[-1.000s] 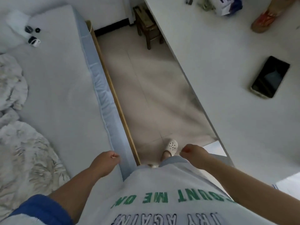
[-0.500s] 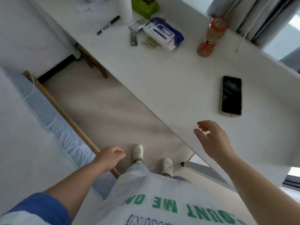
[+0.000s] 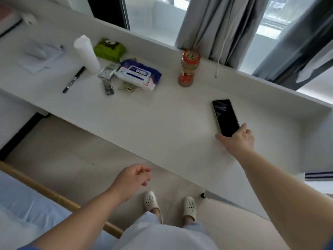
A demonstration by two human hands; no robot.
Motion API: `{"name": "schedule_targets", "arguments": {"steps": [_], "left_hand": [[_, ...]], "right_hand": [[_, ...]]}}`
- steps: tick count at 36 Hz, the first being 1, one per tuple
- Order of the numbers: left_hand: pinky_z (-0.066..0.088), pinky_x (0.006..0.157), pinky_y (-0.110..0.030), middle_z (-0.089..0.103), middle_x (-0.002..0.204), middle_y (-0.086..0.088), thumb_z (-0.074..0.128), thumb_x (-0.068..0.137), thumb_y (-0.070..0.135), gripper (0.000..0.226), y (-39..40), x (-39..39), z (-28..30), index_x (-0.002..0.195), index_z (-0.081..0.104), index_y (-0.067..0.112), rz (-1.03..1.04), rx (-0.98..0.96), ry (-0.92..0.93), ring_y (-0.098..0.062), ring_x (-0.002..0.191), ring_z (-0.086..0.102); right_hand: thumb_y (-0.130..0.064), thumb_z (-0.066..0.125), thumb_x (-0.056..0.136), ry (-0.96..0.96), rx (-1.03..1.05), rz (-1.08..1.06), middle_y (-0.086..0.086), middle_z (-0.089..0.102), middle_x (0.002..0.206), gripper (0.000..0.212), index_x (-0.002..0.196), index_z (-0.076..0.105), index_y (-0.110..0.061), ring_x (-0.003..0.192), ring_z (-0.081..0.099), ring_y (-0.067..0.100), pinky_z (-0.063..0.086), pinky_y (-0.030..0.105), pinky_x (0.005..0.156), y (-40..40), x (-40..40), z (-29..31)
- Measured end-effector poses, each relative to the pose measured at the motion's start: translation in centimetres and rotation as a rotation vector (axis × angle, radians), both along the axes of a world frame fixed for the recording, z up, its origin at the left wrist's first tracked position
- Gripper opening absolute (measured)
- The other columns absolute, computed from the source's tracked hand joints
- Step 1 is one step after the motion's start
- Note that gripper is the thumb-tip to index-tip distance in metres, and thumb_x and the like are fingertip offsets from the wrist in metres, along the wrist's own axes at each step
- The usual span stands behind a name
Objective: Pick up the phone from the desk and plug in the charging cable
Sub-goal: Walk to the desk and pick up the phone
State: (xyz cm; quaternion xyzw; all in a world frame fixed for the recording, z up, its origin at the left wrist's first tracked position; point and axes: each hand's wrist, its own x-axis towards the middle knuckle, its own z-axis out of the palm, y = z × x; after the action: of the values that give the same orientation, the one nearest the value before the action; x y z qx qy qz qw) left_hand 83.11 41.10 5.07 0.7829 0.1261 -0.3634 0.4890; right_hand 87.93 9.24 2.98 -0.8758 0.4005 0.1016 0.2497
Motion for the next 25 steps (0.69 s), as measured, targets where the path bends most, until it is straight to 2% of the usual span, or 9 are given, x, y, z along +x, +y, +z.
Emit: {"name": "schedule_targets", "arguments": {"steps": [4, 7, 9, 14, 18, 20, 22, 23, 25], "left_hand": [[0.049, 0.074, -0.029, 0.069, 0.086, -0.006, 0.059, 0.082, 0.015, 0.013, -1.4, -0.3, 0.5, 0.079, 0.062, 0.028, -0.016, -0.018, 0.014, -0.017, 0.073, 0.064], [0.046, 0.068, -0.026, 0.066, 0.078, -0.005, 0.058, 0.083, 0.012, 0.011, -2.7, -0.1, 1.0, 0.079, 0.063, 0.022, 0.040, -0.051, 0.021, -0.016, 0.066, 0.060], [0.042, 0.062, -0.024, 0.063, 0.073, -0.005, 0.057, 0.084, 0.009, 0.011, -3.9, -0.1, 1.2, 0.079, 0.063, 0.017, 0.092, -0.093, 0.030, -0.016, 0.062, 0.057], [0.043, 0.060, -0.024, 0.064, 0.071, -0.004, 0.055, 0.085, 0.012, 0.010, -7.4, -0.3, 1.0, 0.082, 0.065, 0.014, 0.169, -0.165, 0.077, -0.012, 0.055, 0.057], [0.044, 0.060, -0.026, 0.064, 0.075, -0.005, 0.054, 0.085, 0.022, 0.012, -11.0, -0.8, 0.3, 0.084, 0.062, 0.014, 0.245, -0.261, 0.223, -0.015, 0.060, 0.059], [0.046, 0.062, -0.028, 0.065, 0.079, -0.006, 0.053, 0.085, 0.029, 0.015, -12.8, -0.9, -0.1, 0.087, 0.061, 0.015, 0.299, -0.326, 0.316, -0.018, 0.065, 0.060], [0.047, 0.066, -0.032, 0.066, 0.080, -0.007, 0.055, 0.083, 0.039, 0.023, -14.2, -1.0, -0.4, 0.086, 0.062, 0.017, 0.348, -0.404, 0.407, -0.021, 0.069, 0.061], [0.047, 0.069, -0.033, 0.066, 0.076, -0.006, 0.056, 0.081, 0.044, 0.028, -14.7, -1.1, -0.6, 0.084, 0.063, 0.018, 0.352, -0.428, 0.432, -0.021, 0.070, 0.061], [0.046, 0.074, -0.034, 0.065, 0.064, -0.003, 0.058, 0.075, 0.053, 0.035, -15.5, -1.3, -0.8, 0.074, 0.064, 0.018, 0.369, -0.451, 0.447, -0.020, 0.066, 0.059]], "right_hand": [[-0.043, 0.065, 0.066, 0.012, -0.054, 0.016, 0.021, 0.039, 0.131, 0.085, 0.132, 0.028, -0.003, 0.124, 0.033, 0.037, 0.032, 0.042, 0.104, -0.4, -0.1, 0.0], [-0.041, 0.063, 0.065, 0.047, -0.079, 0.036, 0.021, 0.042, 0.124, 0.075, 0.122, 0.035, -0.001, 0.118, 0.035, 0.036, 0.032, 0.039, 0.103, -0.2, -1.0, 0.1], [-0.043, 0.062, 0.063, 0.081, -0.077, 0.071, 0.020, 0.043, 0.124, 0.075, 0.120, 0.038, -0.001, 0.117, 0.036, 0.036, 0.032, 0.039, 0.103, 0.0, -2.2, 0.1], [-0.047, 0.064, 0.058, 0.133, 0.037, 0.233, 0.014, 0.041, 0.121, 0.076, 0.118, 0.042, -0.007, 0.117, 0.034, 0.031, 0.034, 0.037, 0.101, 0.8, -5.6, 0.3], [-0.050, 0.064, 0.058, 0.187, 0.146, 0.353, 0.011, 0.041, 0.121, 0.075, 0.119, 0.044, -0.010, 0.118, 0.035, 0.028, 0.036, 0.036, 0.099, 1.4, -7.6, 0.6], [-0.051, 0.064, 0.058, 0.230, 0.236, 0.381, 0.010, 0.043, 0.118, 0.074, 0.118, 0.048, -0.012, 0.113, 0.042, 0.027, 0.043, 0.035, 0.092, 1.4, -8.1, 1.0], [-0.050, 0.064, 0.052, 0.254, 0.421, 0.367, 0.010, 0.051, 0.110, 0.070, 0.110, 0.056, -0.011, 0.096, 0.053, 0.025, 0.046, 0.031, 0.073, 1.3, -8.3, 1.7], [-0.047, 0.063, 0.050, 0.255, 0.536, 0.359, 0.009, 0.055, 0.102, 0.065, 0.102, 0.060, -0.010, 0.084, 0.054, 0.022, 0.043, 0.029, 0.065, 1.3, -8.4, 2.2], [-0.042, 0.063, 0.047, 0.272, 0.729, 0.346, 0.004, 0.057, 0.081, 0.045, 0.082, 0.063, -0.014, 0.068, 0.050, 0.016, 0.038, 0.026, 0.059, 1.3, -8.7, 3.0]]}}
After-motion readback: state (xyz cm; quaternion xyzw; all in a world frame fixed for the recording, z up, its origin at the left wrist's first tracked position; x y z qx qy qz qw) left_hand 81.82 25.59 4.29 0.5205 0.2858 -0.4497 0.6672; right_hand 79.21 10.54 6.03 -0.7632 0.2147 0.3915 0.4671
